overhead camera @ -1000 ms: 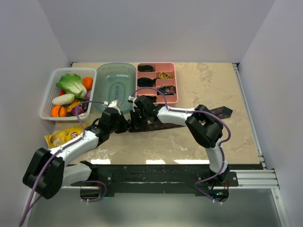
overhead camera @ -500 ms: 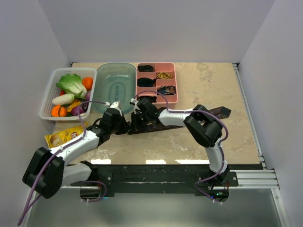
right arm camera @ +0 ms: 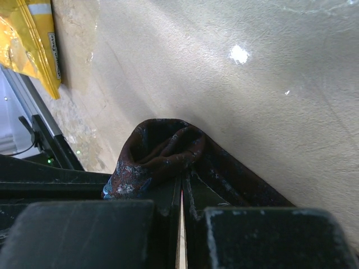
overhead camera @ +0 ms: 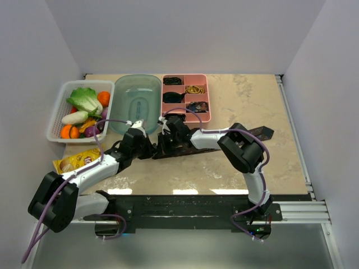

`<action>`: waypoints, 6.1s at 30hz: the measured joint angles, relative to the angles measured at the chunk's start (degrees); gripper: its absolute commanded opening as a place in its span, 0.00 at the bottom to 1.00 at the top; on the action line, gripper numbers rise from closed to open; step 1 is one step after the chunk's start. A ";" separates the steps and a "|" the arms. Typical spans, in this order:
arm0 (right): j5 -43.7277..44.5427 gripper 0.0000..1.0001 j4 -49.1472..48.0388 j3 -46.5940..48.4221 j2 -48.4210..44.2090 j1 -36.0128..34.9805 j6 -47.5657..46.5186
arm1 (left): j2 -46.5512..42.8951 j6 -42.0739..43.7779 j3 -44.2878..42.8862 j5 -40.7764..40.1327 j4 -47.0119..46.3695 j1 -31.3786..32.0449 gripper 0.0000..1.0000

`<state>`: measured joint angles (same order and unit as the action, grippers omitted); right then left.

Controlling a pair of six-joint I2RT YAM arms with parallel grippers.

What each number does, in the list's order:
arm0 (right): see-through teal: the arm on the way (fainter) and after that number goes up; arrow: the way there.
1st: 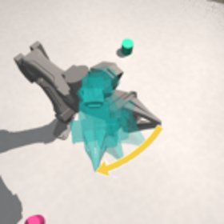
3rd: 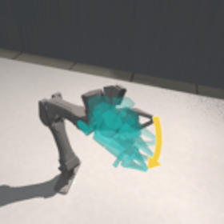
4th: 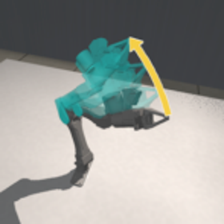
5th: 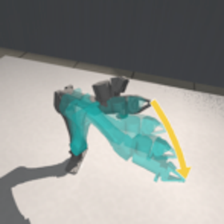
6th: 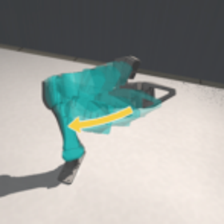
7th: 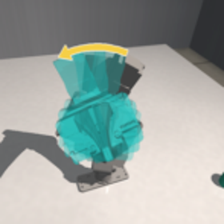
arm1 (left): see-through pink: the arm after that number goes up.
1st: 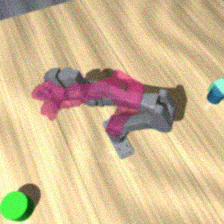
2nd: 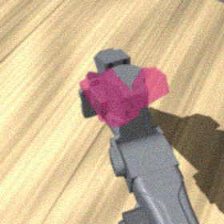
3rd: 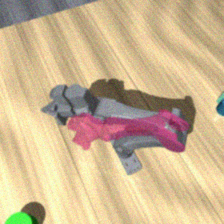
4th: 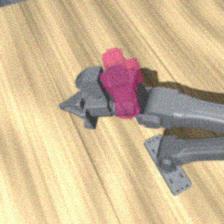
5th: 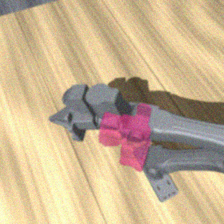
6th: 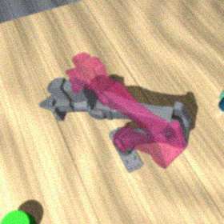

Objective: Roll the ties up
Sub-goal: Roll the tie at the center of the board.

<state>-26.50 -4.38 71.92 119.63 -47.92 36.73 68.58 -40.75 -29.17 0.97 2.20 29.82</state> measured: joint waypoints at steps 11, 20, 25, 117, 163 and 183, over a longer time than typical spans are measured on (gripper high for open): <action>3.87 0.00 5.31 0.17 -2.10 0.04 -4.04 | 1.01 -0.09 0.04 1.14 -2.23 0.81 0.00; 6.47 0.00 9.81 1.07 -3.19 -0.09 -6.58 | 1.64 -0.11 0.04 1.77 -3.39 1.40 0.00; 7.91 0.00 12.13 1.49 -3.82 -0.35 -7.91 | 2.03 -0.11 0.04 1.81 -3.56 1.70 0.00; 18.80 0.00 13.00 -4.50 -10.71 2.93 -14.71 | 17.66 -0.98 -9.14 7.67 -5.11 7.13 0.52; 17.92 0.00 6.62 -9.01 -12.15 2.86 -12.22 | 15.02 -21.64 11.06 18.71 -32.59 -5.84 0.54; 16.79 0.00 6.95 -9.27 -12.50 2.80 -12.35 | 18.97 -19.50 12.50 19.17 -38.51 -6.03 0.00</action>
<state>-9.72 2.57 62.65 107.13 -45.12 24.38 87.55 -60.25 -16.67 20.14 -36.32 23.79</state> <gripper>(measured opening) 0.006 0.162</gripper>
